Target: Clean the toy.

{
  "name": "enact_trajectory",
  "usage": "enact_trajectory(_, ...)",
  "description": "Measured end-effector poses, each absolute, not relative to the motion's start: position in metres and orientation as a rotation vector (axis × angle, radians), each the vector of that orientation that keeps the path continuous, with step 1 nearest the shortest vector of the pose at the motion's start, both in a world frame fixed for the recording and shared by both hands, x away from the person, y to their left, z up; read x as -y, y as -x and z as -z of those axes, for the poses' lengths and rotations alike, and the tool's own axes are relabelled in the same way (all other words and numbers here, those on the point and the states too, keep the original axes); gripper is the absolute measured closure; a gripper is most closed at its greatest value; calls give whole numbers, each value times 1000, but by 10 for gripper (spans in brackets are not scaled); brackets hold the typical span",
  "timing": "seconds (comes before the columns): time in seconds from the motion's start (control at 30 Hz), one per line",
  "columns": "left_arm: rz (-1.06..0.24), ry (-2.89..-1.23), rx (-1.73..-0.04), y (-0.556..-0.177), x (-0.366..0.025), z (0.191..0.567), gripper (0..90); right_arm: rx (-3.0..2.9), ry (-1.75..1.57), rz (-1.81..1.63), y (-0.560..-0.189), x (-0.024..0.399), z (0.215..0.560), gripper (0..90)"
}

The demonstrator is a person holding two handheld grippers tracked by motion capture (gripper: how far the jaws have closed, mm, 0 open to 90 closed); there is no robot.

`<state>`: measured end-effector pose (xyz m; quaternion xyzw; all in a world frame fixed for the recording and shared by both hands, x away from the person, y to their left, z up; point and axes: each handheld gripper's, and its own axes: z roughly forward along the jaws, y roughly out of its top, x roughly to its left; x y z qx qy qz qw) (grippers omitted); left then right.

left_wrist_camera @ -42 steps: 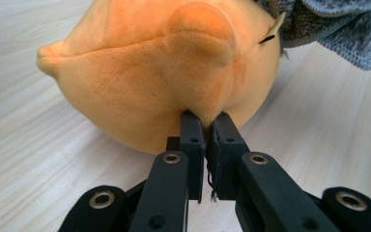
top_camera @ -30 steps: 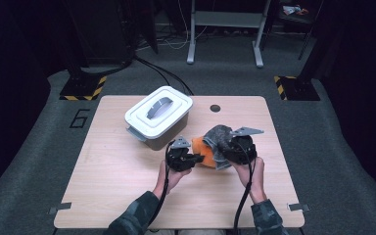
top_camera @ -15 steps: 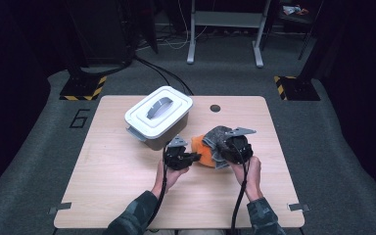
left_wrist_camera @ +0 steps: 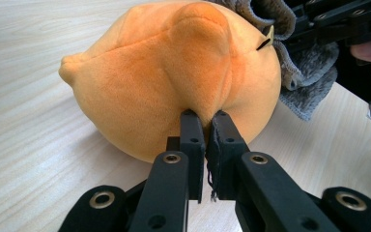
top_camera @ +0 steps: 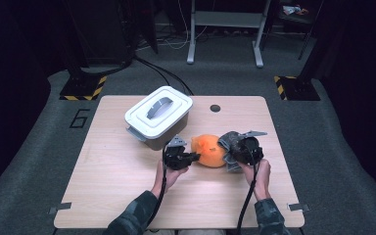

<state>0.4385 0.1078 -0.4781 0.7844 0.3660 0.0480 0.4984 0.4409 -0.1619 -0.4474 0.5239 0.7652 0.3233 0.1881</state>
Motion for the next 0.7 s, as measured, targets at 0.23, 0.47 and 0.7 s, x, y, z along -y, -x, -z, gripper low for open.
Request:
enact_trajectory(0.23,-108,-1892,-893,-439,-109,479,854,-2162,-1540,-867,-447,171,463,695)
enact_trajectory(0.47,-109,-1897,-899,-439,-110,478,853,-2126,-1491,-918,-438,170,440,696)
enact_trajectory(0.7,-108,-1897,-892,-439,-108,478,853,-2189,-1294,-1008,-423,133,406,696)
